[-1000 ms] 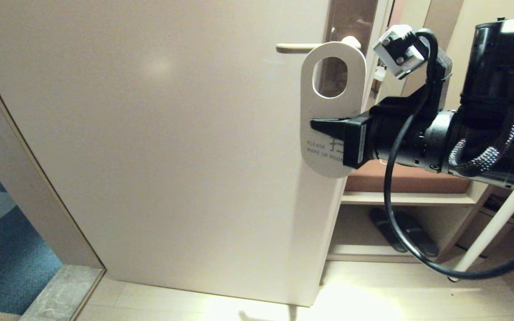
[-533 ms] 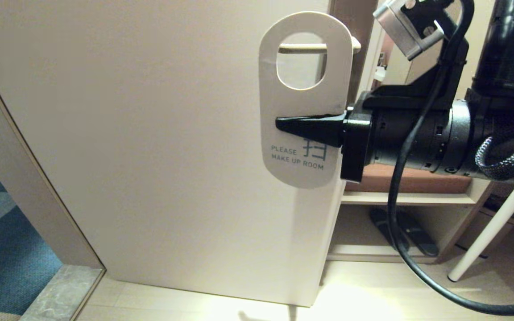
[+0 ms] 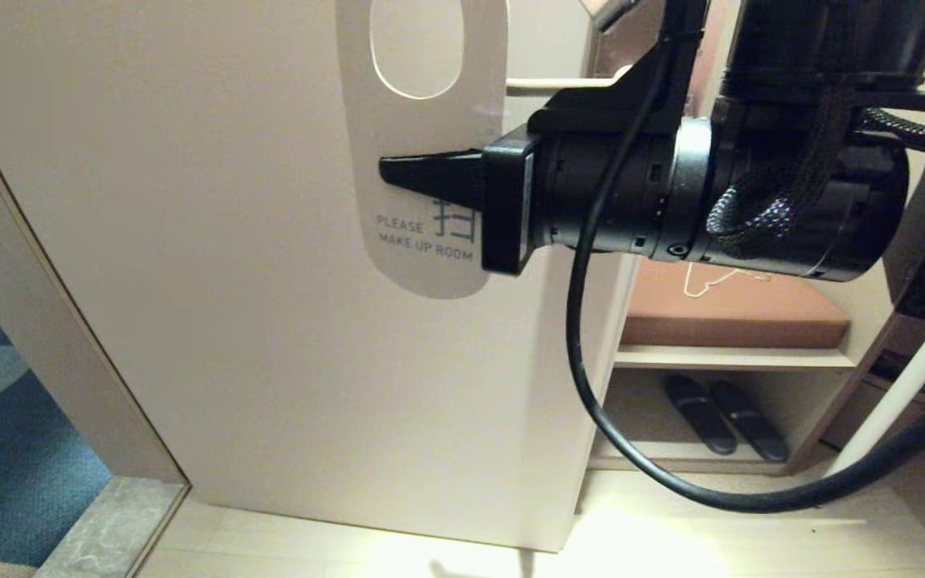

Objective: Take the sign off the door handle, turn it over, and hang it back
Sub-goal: Hand it to the other hand

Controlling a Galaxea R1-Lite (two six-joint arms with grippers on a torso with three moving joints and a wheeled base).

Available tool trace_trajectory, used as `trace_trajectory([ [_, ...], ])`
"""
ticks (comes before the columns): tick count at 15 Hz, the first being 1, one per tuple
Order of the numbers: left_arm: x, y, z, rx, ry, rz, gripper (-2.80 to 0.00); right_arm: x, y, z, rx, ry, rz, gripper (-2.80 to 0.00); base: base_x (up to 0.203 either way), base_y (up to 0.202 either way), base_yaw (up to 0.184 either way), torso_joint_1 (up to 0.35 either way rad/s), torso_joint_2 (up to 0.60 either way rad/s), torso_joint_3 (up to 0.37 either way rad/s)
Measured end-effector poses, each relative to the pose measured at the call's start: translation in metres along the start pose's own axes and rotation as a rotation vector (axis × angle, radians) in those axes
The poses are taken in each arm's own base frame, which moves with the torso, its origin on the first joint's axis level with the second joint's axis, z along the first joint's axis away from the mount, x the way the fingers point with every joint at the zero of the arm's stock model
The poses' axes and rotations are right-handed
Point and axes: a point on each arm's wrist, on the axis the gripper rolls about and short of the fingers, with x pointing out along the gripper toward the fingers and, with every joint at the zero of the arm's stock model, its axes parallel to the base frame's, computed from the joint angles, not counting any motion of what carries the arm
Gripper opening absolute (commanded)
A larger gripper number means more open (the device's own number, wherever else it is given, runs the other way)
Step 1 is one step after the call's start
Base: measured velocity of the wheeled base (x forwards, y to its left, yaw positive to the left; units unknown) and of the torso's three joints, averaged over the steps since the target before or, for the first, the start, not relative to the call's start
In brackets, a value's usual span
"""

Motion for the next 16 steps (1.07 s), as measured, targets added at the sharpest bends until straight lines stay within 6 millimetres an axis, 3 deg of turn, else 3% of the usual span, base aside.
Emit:
trace_trajectory([
  [7, 0.0, 0.0, 0.0, 0.003, 0.0, -0.001, -2.8, 0.026, 0.024, -0.013, 0.007, 0.031, 0.064, -2.8, 0.0, 0.0, 0.0, 0.0, 0.0, 0.0],
  [11, 0.0, 0.0, 0.0, 0.006, -0.001, -0.001, -2.8, 0.046, 0.027, -0.004, -0.004, -0.008, 0.082, -2.8, 0.0, 0.0, 0.0, 0.0, 0.0, 0.0],
  [12, 0.0, 0.0, 0.0, 0.006, -0.001, -0.001, -0.51, 0.052, 0.026, -0.006, -0.002, 0.002, 0.085, -2.8, 0.0, 0.0, 0.0, 0.0, 0.0, 0.0],
  [13, 0.0, 0.0, 0.0, 0.006, -0.001, -0.001, 0.0, 0.057, 0.026, -0.009, 0.0, 0.008, 0.087, -2.8, 0.0, 0.0, 0.0, 0.0, 0.0, 0.0],
  [16, 0.0, 0.0, 0.0, 0.006, -0.001, -0.001, 0.0, 0.065, 0.026, -0.022, 0.01, 0.046, 0.093, -2.8, 0.0, 0.0, 0.0, 0.0, 0.0, 0.0],
])
